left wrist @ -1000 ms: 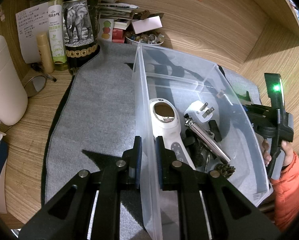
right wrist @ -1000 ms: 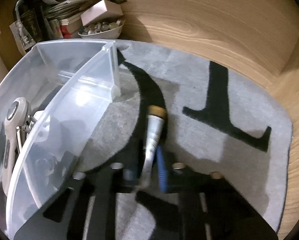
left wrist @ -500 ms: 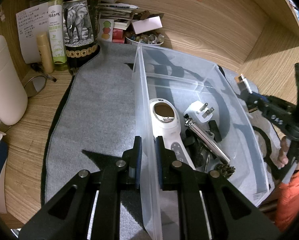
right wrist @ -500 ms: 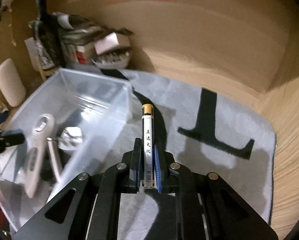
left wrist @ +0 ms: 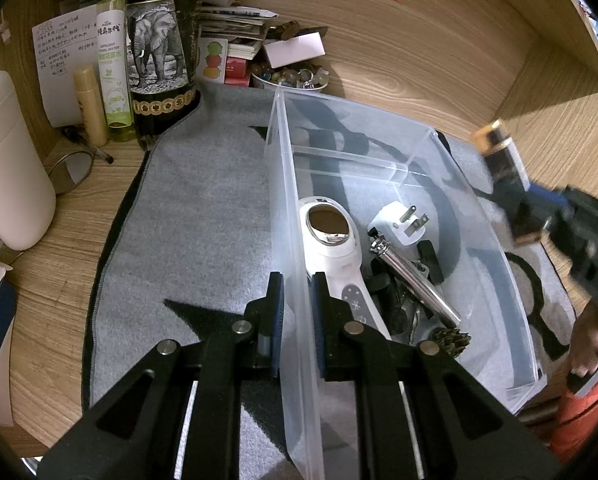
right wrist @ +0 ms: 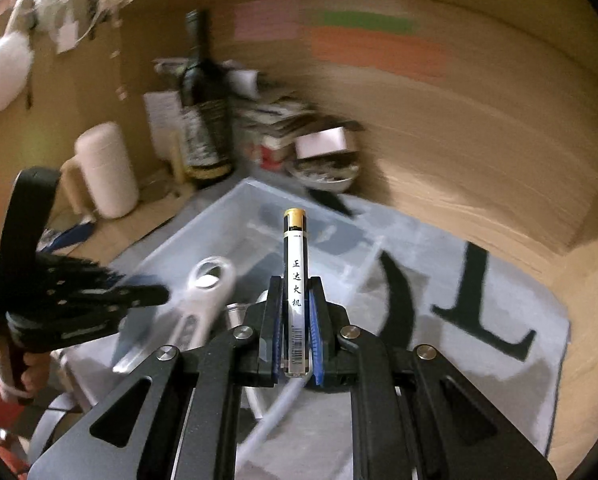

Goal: Organize rigid objects
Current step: 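Carry the vial into the box and release it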

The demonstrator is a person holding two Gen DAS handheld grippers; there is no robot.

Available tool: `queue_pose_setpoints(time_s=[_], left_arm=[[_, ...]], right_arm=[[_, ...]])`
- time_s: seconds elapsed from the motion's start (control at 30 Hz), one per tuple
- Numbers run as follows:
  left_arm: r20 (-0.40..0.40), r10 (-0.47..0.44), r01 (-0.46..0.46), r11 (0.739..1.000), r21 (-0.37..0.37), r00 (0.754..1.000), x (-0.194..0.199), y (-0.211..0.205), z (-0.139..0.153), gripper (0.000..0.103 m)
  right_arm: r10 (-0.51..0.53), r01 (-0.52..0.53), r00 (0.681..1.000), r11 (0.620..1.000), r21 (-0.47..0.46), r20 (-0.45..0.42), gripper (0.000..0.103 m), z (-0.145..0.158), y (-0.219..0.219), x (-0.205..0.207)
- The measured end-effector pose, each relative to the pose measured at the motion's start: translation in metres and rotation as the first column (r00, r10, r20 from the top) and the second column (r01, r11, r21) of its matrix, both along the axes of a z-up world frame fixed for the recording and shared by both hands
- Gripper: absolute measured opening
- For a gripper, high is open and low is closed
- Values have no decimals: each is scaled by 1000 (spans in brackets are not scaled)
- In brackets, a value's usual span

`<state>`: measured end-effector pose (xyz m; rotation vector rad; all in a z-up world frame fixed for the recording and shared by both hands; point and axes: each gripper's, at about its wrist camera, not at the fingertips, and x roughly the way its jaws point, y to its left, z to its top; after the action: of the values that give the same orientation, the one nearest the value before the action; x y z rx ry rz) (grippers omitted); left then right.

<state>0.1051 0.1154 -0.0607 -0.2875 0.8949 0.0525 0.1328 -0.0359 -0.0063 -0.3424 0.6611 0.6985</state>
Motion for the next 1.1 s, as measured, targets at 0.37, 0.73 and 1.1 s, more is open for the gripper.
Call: queue_pose_setpoints(time_s=[0.37,0.73,1.1], left_arm=[[1,1,-1,1000,-2,1000,0,0,0,13],[-10,-3,2,1000,-18,1000,1,0,-1,13],[-9,11,-11,1000,-16,1000,-3,4,2,23]], right_arm=[[49,-57,994,994,-92,-93,10,-40,31,2],[12,-22,992,997,-80,-124,11,-44,31,9],[-3,2,997,1000,-17,-83,30,-23,12,-5]])
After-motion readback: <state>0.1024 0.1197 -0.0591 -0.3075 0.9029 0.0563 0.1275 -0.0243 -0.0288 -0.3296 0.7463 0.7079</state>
